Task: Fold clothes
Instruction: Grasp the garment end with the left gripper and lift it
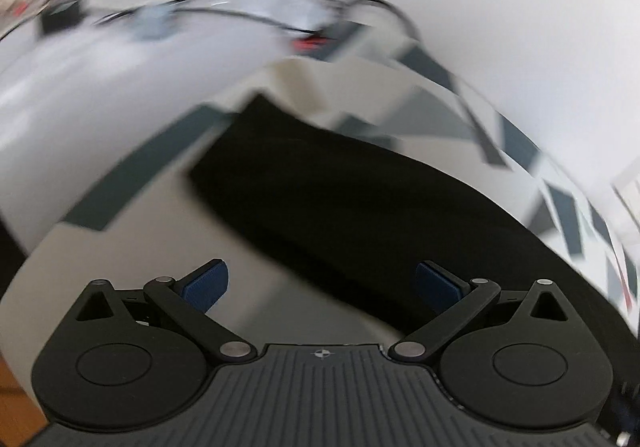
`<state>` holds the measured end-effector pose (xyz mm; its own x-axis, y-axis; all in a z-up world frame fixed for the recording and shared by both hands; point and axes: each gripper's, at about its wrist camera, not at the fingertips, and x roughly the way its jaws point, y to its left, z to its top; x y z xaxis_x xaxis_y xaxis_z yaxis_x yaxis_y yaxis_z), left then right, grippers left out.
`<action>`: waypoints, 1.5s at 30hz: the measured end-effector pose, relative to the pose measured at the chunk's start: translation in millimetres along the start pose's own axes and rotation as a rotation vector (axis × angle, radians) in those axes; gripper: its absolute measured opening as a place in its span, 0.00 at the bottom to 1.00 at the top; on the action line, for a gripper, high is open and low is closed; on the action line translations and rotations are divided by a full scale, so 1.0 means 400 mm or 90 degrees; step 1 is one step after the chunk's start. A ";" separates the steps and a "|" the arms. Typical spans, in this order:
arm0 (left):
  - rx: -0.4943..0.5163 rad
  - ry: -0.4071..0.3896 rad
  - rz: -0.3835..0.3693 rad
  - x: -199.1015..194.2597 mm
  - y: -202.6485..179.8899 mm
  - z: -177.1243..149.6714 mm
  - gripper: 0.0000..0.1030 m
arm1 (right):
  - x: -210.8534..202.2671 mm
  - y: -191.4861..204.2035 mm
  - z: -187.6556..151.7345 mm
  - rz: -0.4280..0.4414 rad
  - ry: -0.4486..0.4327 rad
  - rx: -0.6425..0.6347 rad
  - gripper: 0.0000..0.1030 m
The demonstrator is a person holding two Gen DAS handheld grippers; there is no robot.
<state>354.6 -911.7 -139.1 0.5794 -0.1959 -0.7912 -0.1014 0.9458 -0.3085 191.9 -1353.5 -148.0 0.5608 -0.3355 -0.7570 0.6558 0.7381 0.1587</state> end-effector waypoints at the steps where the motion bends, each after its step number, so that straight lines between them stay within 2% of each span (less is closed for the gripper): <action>1: -0.013 -0.010 0.004 0.007 0.023 0.008 0.97 | -0.003 0.020 0.000 0.005 -0.001 -0.014 0.99; 3: -0.030 -0.013 -0.002 0.024 0.051 0.022 0.94 | -0.012 0.056 0.003 0.019 -0.003 -0.032 0.99; 6: -0.051 -0.033 -0.025 0.034 0.067 0.035 0.94 | -0.030 0.098 0.013 0.026 -0.014 -0.033 0.99; 10: -0.025 -0.054 -0.038 0.059 0.054 0.049 0.94 | -0.043 0.140 0.012 0.031 -0.017 -0.037 0.99; 11: -0.019 -0.060 -0.042 0.064 0.049 0.051 0.91 | -0.044 0.149 0.009 0.031 -0.015 -0.048 0.99; 12: -0.013 -0.054 -0.046 0.073 0.048 0.057 0.55 | -0.044 0.156 0.005 0.031 -0.012 -0.061 0.99; 13: -0.006 -0.043 -0.049 0.082 0.049 0.064 0.10 | -0.044 0.159 0.001 0.027 -0.009 -0.069 0.99; 15: -0.043 -0.028 -0.052 0.091 0.072 0.076 0.10 | -0.044 0.159 -0.007 0.016 -0.004 -0.075 0.99; 17: -0.079 -0.049 -0.058 0.075 0.096 0.089 0.10 | -0.047 0.149 -0.014 0.006 0.004 -0.062 0.99; 20: -0.060 -0.090 -0.054 0.043 0.102 0.119 0.09 | -0.050 0.136 -0.028 -0.012 0.014 -0.037 0.99; 24: -0.052 -0.136 -0.044 0.003 0.131 0.164 0.09 | -0.041 0.174 -0.058 -0.051 0.012 -0.064 0.99; 27: -0.076 -0.147 -0.014 -0.020 0.175 0.183 0.09 | -0.039 0.211 -0.082 -0.014 0.041 -0.054 0.99; 30: -0.076 -0.148 0.041 -0.036 0.207 0.187 0.09 | -0.053 0.272 -0.122 0.021 0.053 -0.105 0.99; 33: -0.017 -0.148 0.083 -0.048 0.198 0.173 0.09 | -0.072 0.281 -0.136 0.035 0.040 -0.105 0.99; 35: 0.030 -0.148 0.090 -0.053 0.170 0.158 0.09 | -0.086 0.269 -0.135 0.005 0.011 -0.094 0.99; 38: 0.093 -0.168 0.061 -0.066 0.096 0.140 0.09 | -0.090 0.213 -0.117 -0.051 -0.008 -0.058 0.99; 41: 0.169 -0.192 0.004 -0.072 -0.013 0.118 0.09 | -0.090 0.133 -0.096 -0.078 -0.006 0.016 0.99; 45: 0.313 -0.202 -0.122 -0.075 -0.214 0.026 0.09 | -0.108 0.043 -0.082 -0.123 -0.024 0.080 0.99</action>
<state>354.4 -984.0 -83.6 0.7708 -0.3596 -0.5259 0.3696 0.9248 -0.0906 162.2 -1307.1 -133.4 0.4351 -0.4871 -0.7572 0.8096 0.5797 0.0923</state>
